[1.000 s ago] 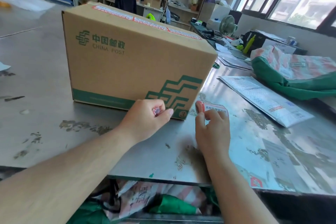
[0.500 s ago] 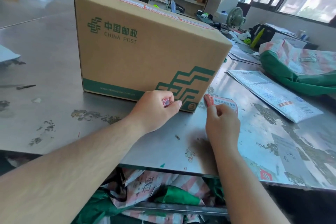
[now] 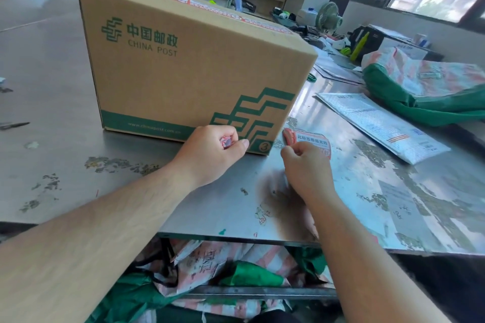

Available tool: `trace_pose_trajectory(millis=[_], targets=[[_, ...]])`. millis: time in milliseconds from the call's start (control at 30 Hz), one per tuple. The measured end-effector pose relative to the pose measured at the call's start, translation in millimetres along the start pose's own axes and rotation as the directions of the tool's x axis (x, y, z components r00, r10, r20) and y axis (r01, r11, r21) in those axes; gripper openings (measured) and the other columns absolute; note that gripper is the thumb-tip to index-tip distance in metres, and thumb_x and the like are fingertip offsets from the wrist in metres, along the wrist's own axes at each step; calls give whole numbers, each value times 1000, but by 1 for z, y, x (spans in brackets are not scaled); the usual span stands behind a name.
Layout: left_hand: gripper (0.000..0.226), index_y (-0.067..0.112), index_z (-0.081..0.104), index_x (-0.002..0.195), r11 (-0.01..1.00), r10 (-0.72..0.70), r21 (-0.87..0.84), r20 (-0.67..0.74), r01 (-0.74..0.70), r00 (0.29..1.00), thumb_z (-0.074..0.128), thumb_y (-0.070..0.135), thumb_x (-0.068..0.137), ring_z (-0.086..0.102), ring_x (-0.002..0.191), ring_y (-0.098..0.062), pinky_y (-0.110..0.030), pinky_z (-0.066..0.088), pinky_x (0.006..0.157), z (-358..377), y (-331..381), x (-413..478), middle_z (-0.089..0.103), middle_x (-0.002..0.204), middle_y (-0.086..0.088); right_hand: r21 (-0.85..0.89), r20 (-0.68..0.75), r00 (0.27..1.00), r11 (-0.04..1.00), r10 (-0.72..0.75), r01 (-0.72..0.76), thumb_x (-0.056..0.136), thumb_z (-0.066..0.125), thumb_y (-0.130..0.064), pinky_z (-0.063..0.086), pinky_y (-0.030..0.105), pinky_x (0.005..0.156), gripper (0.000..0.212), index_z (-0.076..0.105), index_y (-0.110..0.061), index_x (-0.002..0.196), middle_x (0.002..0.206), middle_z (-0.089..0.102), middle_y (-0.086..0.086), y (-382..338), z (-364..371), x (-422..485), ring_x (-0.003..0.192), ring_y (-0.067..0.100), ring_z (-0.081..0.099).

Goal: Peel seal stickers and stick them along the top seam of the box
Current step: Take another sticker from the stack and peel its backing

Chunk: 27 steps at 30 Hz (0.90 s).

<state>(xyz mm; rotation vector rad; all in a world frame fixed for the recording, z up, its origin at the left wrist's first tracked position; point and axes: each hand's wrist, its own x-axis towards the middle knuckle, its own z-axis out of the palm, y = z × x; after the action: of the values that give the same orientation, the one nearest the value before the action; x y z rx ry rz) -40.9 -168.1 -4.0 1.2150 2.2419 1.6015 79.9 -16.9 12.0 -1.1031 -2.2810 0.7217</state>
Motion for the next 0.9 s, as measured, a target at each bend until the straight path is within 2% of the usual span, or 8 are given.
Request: trace_pose_trajectory(millis=[100,167,300,700,900], targets=[[43,13,42,59,1000,0,17,-1,0,1000,62,33,91,26,41,-10,-25,26,46,0,-1,1,30,43,8,-7,-52,999,1000,-5,5,90,51,-21,29,31,49,35,41,-14,56,52,44,-2,4,-1,2,55,15,42],[42,12,43,60,1000,-13,15,3,13,1000,62,33,91,26,39,-9,-25,26,45,0,-1,1,31,42,8,-40,-81,996,999,-29,25,90,51,-24,29,28,49,31,46,-15,60,57,51,-3,9,4,-4,57,11,46],[42,13,43,60,1000,0,27,-8,0,1000,63,32,91,27,40,-9,-21,24,44,1,-1,1,31,42,8,-41,-43,997,997,-61,59,90,53,-29,34,23,53,21,58,-19,72,68,61,-6,13,10,-9,65,2,52],[43,14,42,59,1000,-7,13,2,7,1000,62,33,91,27,38,-9,-25,28,46,1,-1,1,32,40,7,-35,-36,997,997,-68,67,90,54,-28,33,25,52,21,57,-21,70,67,61,-7,13,6,-11,65,2,52],[42,13,43,60,1000,-6,10,2,6,1000,63,34,91,28,38,-8,-25,28,46,1,-3,2,32,41,8,-68,-12,997,995,-76,75,90,54,-29,37,23,54,20,59,-22,72,70,64,-6,10,7,-13,68,8,56]])
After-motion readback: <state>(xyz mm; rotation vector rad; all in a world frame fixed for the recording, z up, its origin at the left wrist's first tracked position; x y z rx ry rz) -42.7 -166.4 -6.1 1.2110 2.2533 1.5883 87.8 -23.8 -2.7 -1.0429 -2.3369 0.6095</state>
